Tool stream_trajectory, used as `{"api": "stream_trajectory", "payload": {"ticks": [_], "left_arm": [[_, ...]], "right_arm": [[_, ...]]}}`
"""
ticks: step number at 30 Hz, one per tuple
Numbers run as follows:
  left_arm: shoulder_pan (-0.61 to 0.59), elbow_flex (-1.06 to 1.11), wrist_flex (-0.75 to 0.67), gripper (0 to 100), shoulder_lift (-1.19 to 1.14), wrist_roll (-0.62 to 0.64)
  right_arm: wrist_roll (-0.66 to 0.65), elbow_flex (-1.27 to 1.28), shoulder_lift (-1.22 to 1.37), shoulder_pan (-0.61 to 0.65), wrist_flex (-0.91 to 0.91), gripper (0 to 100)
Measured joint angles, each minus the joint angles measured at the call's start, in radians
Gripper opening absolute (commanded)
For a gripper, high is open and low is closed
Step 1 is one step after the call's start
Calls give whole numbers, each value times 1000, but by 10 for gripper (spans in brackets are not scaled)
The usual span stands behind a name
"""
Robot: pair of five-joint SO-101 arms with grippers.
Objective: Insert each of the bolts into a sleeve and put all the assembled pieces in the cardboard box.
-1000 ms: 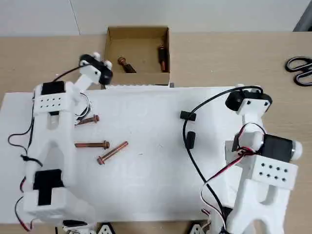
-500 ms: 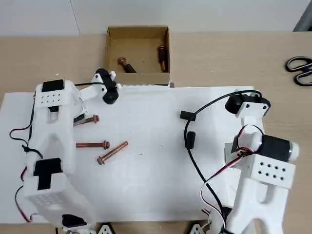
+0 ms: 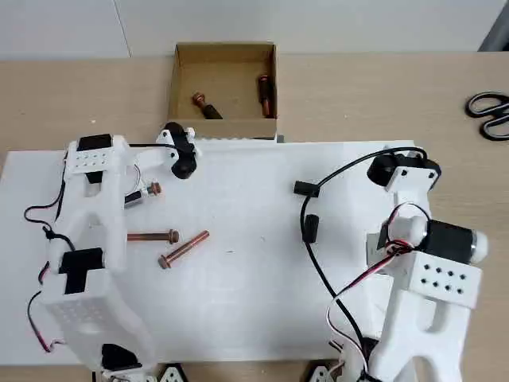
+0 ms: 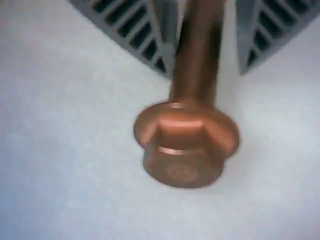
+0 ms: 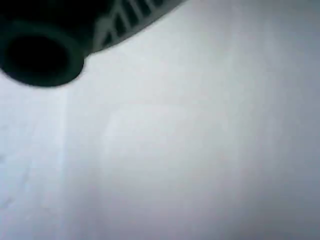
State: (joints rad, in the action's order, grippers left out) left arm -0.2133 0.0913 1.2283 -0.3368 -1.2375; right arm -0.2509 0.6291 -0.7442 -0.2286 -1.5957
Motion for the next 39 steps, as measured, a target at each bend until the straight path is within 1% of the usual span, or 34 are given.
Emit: {"api": "stream_trajectory", "payload": {"ticks": [13,20,26,28,30,39], "left_arm": [[54,-35,-84,80,-43,0],[54,-100,-83,79,-117,17],[51,-114,-74,77,-126,18],[51,-124,-60,53,-130,18],[51,-126,-49,6,-133,18],[51,-129,-40,6,-135,18]], "right_arm": [[0,0,0,0,11,4],[0,0,0,0,11,4],[0,2,0,0,11,4],[0,2,0,0,11,4],[0,2,0,0,11,4],[0,2,0,0,11,4]]}}
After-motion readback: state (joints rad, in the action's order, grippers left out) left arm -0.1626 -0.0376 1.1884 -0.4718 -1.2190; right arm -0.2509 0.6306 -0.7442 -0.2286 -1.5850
